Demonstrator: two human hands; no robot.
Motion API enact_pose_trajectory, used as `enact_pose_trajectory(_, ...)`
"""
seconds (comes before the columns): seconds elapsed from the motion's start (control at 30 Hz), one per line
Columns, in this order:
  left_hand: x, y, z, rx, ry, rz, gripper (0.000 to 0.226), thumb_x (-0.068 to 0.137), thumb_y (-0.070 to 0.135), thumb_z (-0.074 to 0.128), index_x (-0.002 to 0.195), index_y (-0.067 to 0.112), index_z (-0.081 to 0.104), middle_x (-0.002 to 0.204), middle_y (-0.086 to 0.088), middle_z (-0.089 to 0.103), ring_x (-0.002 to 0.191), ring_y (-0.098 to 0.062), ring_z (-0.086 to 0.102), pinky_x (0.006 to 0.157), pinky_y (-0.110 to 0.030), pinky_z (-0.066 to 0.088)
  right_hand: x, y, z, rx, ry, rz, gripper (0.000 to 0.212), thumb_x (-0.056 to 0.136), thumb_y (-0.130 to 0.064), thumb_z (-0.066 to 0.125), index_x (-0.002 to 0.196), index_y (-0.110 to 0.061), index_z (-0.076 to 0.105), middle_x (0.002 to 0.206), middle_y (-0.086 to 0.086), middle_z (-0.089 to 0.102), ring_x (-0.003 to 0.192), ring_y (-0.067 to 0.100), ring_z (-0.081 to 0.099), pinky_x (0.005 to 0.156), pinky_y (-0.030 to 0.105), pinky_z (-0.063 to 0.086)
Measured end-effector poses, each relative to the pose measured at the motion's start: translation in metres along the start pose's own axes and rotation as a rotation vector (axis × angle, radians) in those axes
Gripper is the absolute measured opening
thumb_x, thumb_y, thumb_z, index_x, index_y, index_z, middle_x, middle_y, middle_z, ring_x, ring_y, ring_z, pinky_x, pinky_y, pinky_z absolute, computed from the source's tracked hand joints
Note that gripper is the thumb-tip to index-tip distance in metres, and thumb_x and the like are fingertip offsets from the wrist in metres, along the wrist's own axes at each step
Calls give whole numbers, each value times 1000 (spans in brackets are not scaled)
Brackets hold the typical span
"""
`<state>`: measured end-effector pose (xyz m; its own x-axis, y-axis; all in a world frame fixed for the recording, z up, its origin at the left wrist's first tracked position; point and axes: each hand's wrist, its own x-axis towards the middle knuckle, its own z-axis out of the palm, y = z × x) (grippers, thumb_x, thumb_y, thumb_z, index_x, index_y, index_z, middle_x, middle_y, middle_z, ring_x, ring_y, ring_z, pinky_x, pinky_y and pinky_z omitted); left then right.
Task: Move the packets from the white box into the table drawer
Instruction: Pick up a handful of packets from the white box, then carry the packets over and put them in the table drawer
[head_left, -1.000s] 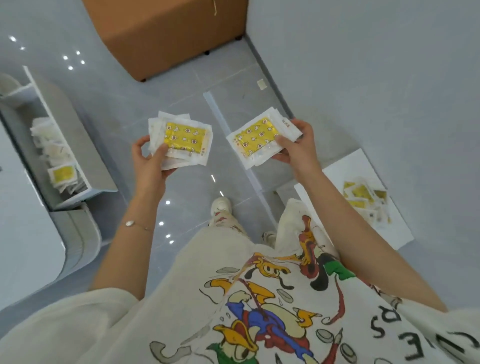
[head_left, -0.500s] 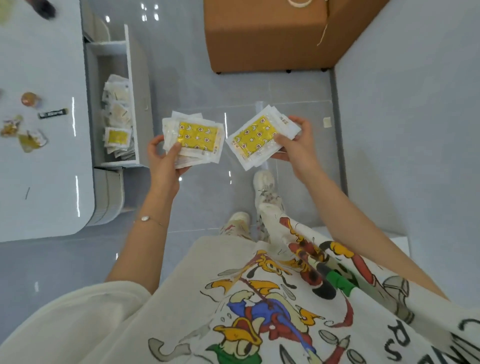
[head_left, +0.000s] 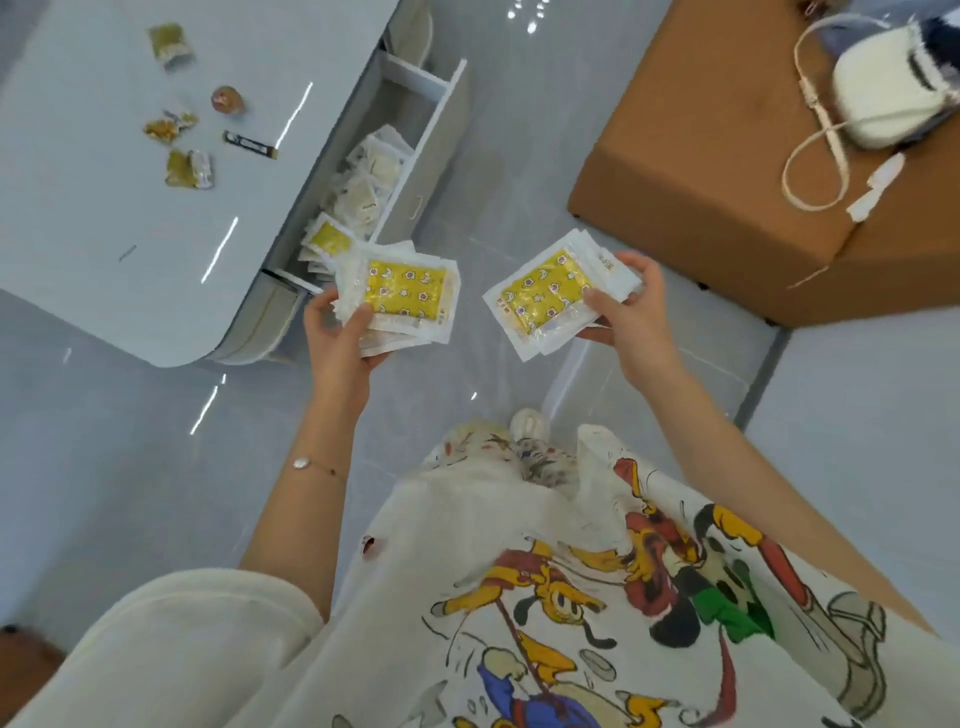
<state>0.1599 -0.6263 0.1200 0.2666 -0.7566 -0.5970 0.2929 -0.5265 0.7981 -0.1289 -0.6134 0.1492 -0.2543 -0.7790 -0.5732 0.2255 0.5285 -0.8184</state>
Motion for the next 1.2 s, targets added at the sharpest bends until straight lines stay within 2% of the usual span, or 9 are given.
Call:
enact_pose_trajectory(0.2, 36, 0, -17, -132, 219, -42, 34, 92, 7, 56, 116, 25, 39, 114, -3, 60, 92, -20, 66, 65, -33, 57, 83, -38, 48, -149, -122, -26, 46, 90, 3, 55, 126, -19, 36, 122, 4, 56, 88, 18, 68, 63, 29, 58)
enact_pose_trajectory(0.37, 83, 9, -31, -252, 381, -53, 33, 93, 6, 54, 117, 24, 40, 106, 0, 63, 88, -16, 67, 65, -33, 57, 158, -63, 115, -238, -225, -2, 44, 90, 4, 55, 123, -18, 36, 123, 5, 56, 85, 13, 68, 66, 32, 58)
enact_pose_trajectory(0.63, 186, 20, -41, -351, 477, -123, 33, 95, 7, 51, 119, 25, 37, 106, 3, 62, 88, -11, 65, 72, -30, 57, 268, -88, 205, -389, -344, 15, 47, 89, 4, 54, 125, -19, 34, 130, 9, 51, 101, 21, 66, 66, 30, 58)
enact_pose_trajectory(0.7, 215, 14, -39, -371, 481, -166, 33, 96, 5, 49, 118, 26, 37, 106, 3, 61, 89, -13, 64, 68, -29, 57, 301, -84, 224, -429, -369, 31, 45, 89, 3, 54, 122, -19, 34, 129, 9, 52, 101, 23, 66, 64, 29, 58)
enact_pose_trajectory(0.8, 262, -2, -38, -366, 508, -250, 34, 96, 3, 47, 118, 27, 37, 105, 2, 59, 89, -15, 62, 59, -27, 55, 352, -66, 253, -478, -371, 67, 43, 88, 2, 54, 119, -21, 35, 123, 5, 54, 102, 24, 66, 66, 32, 59)
enact_pose_trajectory(0.9, 315, -25, -36, -380, 521, -303, 34, 96, 1, 46, 118, 25, 36, 104, 0, 59, 86, -16, 62, 58, -28, 57, 406, -32, 281, -526, -375, 99, 42, 89, 2, 54, 120, -21, 35, 120, 1, 55, 105, 25, 65, 70, 36, 60)
enact_pose_trajectory(1.03, 394, -66, -38, -342, 552, -331, 36, 96, 0, 47, 121, 23, 35, 116, -8, 57, 90, -21, 63, 63, -33, 57, 480, 32, 322, -598, -368, 144, 45, 88, 4, 53, 121, -22, 36, 129, 5, 51, 107, 22, 62, 64, 30, 59)
enact_pose_trajectory(1.1, 434, -87, -40, -287, 557, -322, 36, 95, 1, 50, 121, 23, 36, 125, -10, 56, 100, -29, 63, 74, -43, 57, 517, 64, 346, -643, -372, 141, 45, 87, 5, 52, 120, -22, 37, 128, 6, 50, 106, 21, 60, 62, 29, 58)
enact_pose_trajectory(1.2, 485, -110, -32, -160, 543, -292, 34, 93, 4, 53, 118, 23, 39, 116, -2, 58, 105, -32, 63, 77, -50, 57, 572, 107, 376, -733, -386, 121, 41, 87, 5, 49, 120, -17, 40, 121, 6, 53, 101, 18, 62, 63, 30, 59)
